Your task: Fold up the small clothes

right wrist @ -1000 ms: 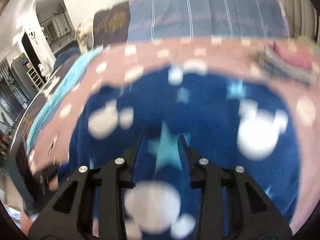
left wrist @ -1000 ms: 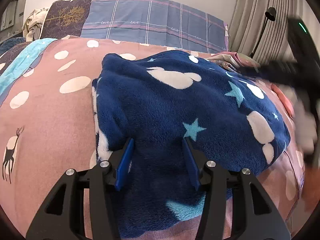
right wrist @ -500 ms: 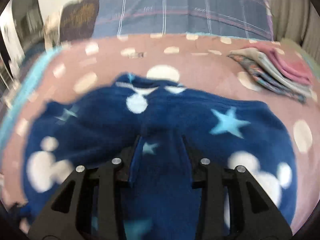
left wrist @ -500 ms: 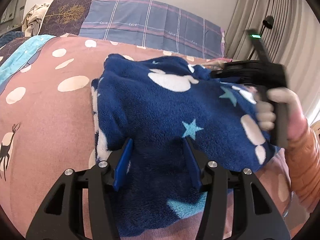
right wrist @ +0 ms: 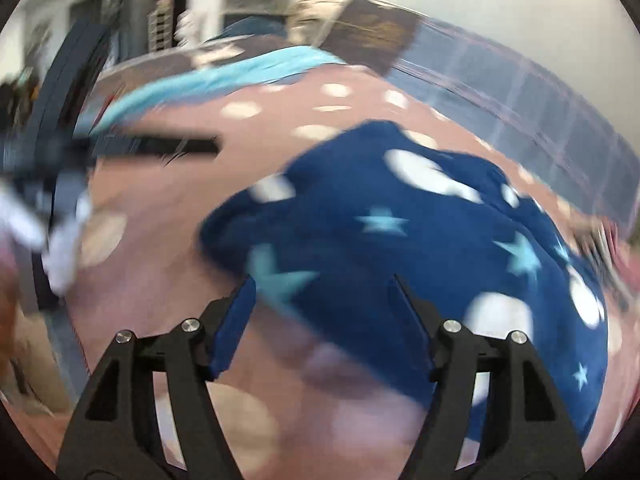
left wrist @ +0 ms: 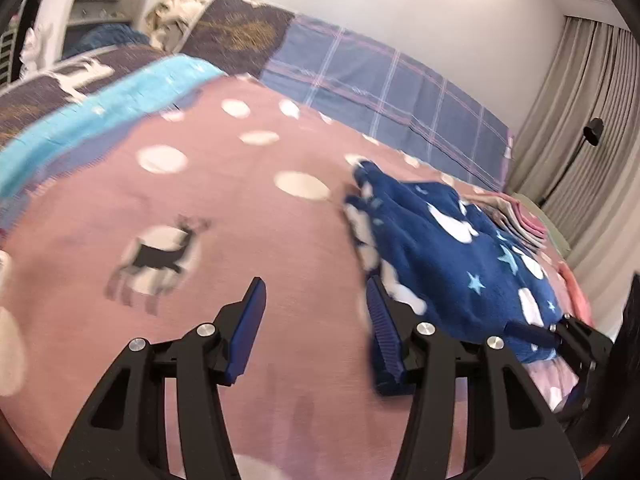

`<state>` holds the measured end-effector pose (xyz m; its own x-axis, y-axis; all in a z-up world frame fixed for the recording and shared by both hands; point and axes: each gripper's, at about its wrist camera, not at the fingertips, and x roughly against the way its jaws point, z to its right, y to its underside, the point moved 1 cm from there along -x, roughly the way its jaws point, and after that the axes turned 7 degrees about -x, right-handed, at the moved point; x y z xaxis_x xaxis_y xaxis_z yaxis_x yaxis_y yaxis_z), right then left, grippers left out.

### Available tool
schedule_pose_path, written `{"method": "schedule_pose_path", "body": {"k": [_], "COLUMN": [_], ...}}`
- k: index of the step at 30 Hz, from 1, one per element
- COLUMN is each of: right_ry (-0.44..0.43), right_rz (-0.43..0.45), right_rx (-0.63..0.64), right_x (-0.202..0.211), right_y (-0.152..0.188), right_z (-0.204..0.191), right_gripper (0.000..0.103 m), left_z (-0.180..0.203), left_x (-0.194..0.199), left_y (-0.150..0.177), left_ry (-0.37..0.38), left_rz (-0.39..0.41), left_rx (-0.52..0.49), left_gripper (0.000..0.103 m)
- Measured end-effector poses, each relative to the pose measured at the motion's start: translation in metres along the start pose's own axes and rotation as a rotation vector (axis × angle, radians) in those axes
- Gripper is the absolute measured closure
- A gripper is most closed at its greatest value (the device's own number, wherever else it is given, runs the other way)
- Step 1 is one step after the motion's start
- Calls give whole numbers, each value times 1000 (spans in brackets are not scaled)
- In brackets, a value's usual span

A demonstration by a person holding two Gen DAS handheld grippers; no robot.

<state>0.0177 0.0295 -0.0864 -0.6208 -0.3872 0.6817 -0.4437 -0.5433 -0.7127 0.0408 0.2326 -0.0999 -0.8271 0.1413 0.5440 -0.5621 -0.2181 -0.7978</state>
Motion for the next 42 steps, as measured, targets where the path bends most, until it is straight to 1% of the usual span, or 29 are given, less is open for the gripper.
{"method": "schedule_pose_path", "body": {"k": [1, 2, 3, 4, 5, 6, 9, 12, 14, 16, 19, 21, 23, 25, 27, 30, 33, 34, 36, 38, 39, 41, 42], "right_ry": [60, 142, 217, 276, 289, 282, 270, 292, 310, 327, 335, 343, 329, 304, 304, 349, 343, 352, 370, 381, 384, 371, 355], "right_rz": [8, 16, 19, 8, -10, -33, -57, -37, -20, -2, 9, 39, 50, 34, 22, 29, 32, 45, 77, 116, 124, 110, 87], "right_rx": [86, 164, 235, 310, 344, 356, 335, 317, 313, 317, 326, 371, 409, 426, 409, 376, 356, 359, 392, 447, 458, 433, 398], "right_x": [-5, -11, -16, -22, -26, -30, -40, -55, -66, -69, -65, -55, -48, -45, -47, -64, -79, -80, -74, -66, -64, -65, -68], "right_y": [1, 2, 5, 8, 10, 12, 6, -7, -13, -15, -16, -11, -4, 2, 4, -8, -24, -27, -23, -13, -11, -11, -15], "right_z": [-15, -25, -33, -41, -44, -44, -39, -45, -52, -55, -54, -63, -67, -68, -63, -59, -62, -64, -72, -80, -81, -79, -74], "right_gripper": [32, 31, 27, 26, 26, 26, 26, 26, 27, 27, 28, 28, 28, 27, 26, 26, 26, 28, 30, 30, 32, 34, 38], "left_z": [-5, -9, -14, -17, -20, -22, -27, -27, -24, -20, -22, -24, -25, -24, -22, -22, -25, -26, -29, -27, -24, -15, -13], "left_x": [5, 8, 11, 12, 13, 12, 4, -9, -16, -19, -25, -29, -32, -34, -36, -41, -48, -49, -52, -59, -66, -88, -98], "left_y": [-1, -3, -3, -3, -3, -2, 0, -1, -2, -3, -8, -14, -20, -25, -27, -24, -23, -24, -29, -37, -43, -54, -57], "left_ry": [-9, -13, -11, -9, -7, -3, 37, 75, 126, 152, 159, 164, 168, 165, 170, 180, 193, 199, 230, 286, 329, 416, 440], "left_rz": [13, 24, 36, 41, 42, 40, 20, -4, -21, -20, -21, -25, -25, -25, -23, -36, -53, -54, -58, -75, -92, -147, -173], "left_rx": [2, 10, 22, 28, 32, 34, 47, 73, 93, 94, 107, 117, 116, 106, 98, 118, 152, 160, 177, 173, 164, 149, 148], "left_gripper": [48, 47, 46, 46, 46, 46, 46, 46, 46, 46, 46, 46, 46, 46, 46, 46, 46, 46, 46, 44, 42, 38, 37]}}
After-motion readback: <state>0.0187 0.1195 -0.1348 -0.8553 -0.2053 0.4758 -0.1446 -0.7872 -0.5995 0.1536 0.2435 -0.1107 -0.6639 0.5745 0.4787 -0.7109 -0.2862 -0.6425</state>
